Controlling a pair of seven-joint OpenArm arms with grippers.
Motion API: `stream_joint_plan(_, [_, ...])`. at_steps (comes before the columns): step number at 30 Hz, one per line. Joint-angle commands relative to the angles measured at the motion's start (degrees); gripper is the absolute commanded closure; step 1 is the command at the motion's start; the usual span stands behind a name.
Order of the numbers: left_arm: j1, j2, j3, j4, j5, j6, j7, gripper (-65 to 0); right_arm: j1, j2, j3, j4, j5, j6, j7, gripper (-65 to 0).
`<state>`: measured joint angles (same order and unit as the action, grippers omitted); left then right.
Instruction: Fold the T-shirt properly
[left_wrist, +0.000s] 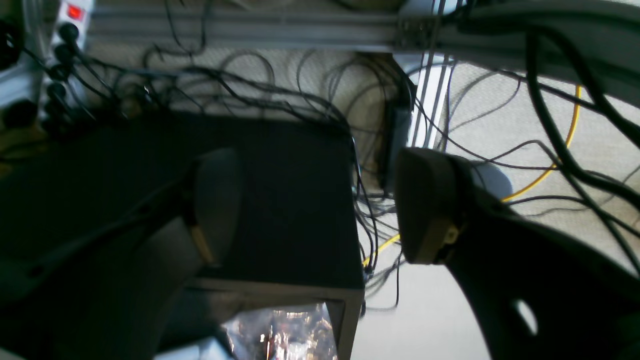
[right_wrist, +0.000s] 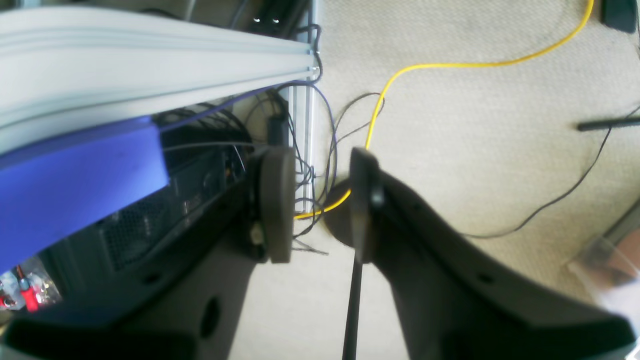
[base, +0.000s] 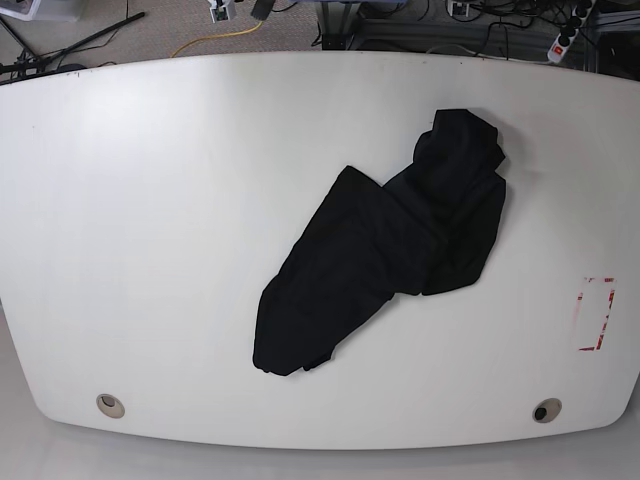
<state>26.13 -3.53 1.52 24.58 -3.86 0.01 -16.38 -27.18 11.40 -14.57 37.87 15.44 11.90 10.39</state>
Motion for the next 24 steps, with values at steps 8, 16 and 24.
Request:
stream_joint_plan(8, [14.3,-3.3,-0.2,21.1,-0.1,0.1,-0.4,-44.0,-10.6,2.4,0.2,14.5,0.3,-0.6,0.6,-17.3])
stream_joint_plan(16, [23.3,-6.1,-0.4,33.2,-0.3,0.1,-0.4,-44.0,-19.0,4.6,0.2,26.4,0.3,-5.0,0.6,-17.3])
stream_joint_plan(24, [33.1,-6.4,-5.6,47.9,-0.4,0.1,-0.4,-44.0,-28.7,4.6,7.3,40.4,0.0,-5.2,-0.9,-17.3])
